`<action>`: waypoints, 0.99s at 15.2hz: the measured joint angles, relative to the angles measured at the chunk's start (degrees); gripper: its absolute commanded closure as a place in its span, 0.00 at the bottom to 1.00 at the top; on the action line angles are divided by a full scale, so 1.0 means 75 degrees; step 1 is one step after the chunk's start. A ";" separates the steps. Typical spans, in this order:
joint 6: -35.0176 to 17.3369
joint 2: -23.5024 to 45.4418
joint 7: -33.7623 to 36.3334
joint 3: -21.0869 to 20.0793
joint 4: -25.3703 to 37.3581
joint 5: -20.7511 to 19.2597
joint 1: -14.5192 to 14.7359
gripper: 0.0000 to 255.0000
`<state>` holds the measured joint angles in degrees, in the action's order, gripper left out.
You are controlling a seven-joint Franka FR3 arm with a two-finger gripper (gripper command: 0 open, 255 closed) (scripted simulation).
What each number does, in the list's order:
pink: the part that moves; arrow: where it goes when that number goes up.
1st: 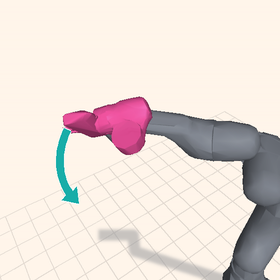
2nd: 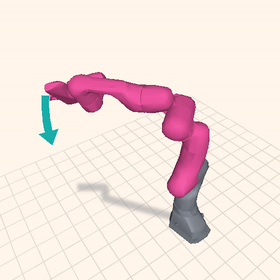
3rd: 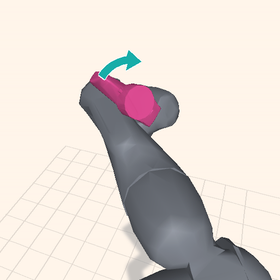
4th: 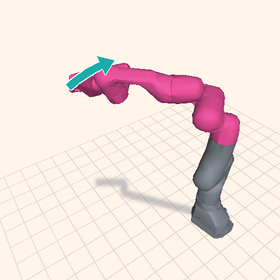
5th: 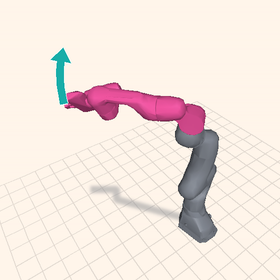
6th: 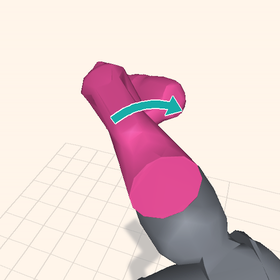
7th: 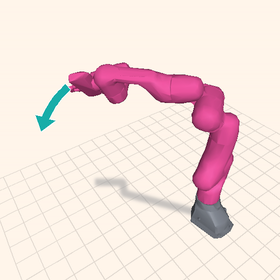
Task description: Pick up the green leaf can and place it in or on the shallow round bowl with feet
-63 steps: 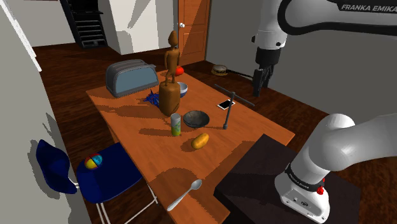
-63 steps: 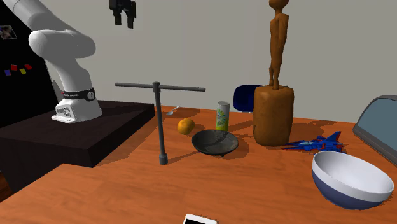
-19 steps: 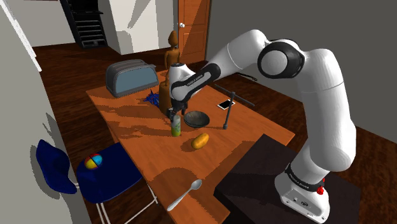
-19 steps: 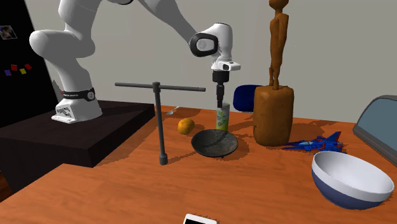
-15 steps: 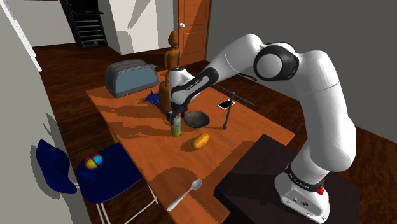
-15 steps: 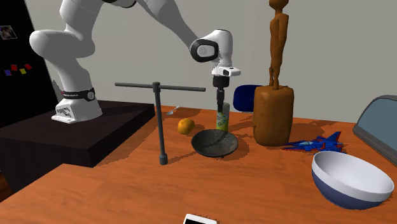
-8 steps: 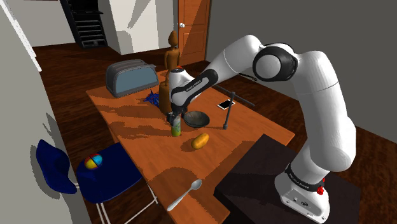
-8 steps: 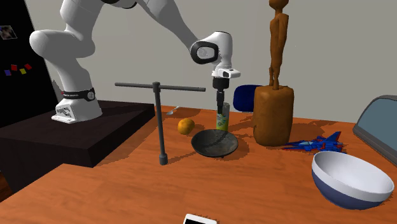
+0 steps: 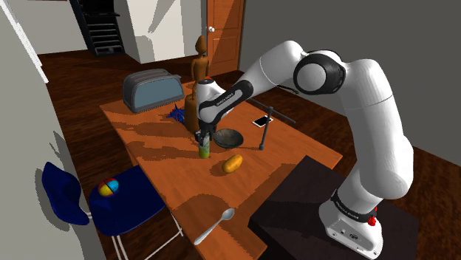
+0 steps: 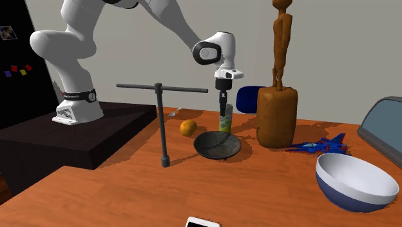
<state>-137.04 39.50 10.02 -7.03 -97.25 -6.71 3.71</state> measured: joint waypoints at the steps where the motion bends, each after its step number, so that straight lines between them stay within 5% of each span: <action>1: 0.0000 0.0000 0.0000 -0.0001 0.0000 0.0000 0.0001 1.00; 15: 0.0757 -0.0753 -0.0077 -0.0085 0.0002 0.0114 -0.0070 1.00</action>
<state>-131.36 33.85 9.44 -7.67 -97.24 -5.86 3.18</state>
